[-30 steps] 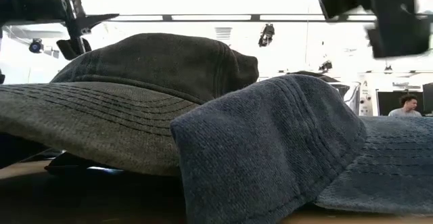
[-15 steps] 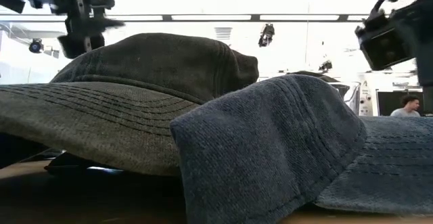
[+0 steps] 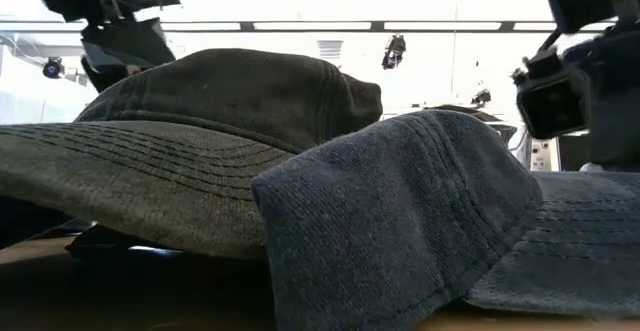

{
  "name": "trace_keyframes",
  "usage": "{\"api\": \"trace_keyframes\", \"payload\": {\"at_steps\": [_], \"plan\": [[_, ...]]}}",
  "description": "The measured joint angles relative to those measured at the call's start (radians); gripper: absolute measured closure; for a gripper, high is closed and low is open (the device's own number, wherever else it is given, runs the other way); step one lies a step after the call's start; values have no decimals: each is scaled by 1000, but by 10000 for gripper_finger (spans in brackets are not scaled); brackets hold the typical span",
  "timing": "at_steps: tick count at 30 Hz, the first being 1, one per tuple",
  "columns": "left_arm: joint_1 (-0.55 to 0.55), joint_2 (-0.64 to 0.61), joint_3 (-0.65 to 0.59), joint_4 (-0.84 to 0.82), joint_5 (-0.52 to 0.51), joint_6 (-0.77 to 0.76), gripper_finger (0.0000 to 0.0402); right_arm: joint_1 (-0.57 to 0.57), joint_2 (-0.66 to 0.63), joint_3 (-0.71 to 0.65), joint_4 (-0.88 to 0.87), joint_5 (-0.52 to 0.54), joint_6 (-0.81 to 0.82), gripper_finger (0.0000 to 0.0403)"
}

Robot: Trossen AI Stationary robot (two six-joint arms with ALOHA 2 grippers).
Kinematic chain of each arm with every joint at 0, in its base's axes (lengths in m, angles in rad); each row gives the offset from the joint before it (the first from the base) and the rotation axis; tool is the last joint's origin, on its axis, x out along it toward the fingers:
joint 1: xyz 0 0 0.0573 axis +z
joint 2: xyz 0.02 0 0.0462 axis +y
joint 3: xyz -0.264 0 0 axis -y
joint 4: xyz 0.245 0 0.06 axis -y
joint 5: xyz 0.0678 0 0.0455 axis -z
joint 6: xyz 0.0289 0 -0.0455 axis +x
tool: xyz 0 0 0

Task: Pick & Place hat
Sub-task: Put the right blue cap into the left transparent bin

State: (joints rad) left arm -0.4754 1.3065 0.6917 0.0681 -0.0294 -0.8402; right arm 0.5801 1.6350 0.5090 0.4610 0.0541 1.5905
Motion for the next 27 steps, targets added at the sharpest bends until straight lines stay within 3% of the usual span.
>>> {"api": "trace_keyframes", "payload": {"at_steps": [6,13,22,27], "plan": [[-2,189,82,-5,68,38,225,-9,99,68,96,28,-85,218],[-13,312,138,7,82,41,225,-13,71,71,106,100,-122,247],[-15,334,189,-10,-14,107,225,-24,28,107,134,185,-208,383],[-23,254,234,-154,-80,143,225,-27,-13,139,72,193,-269,389]]}}
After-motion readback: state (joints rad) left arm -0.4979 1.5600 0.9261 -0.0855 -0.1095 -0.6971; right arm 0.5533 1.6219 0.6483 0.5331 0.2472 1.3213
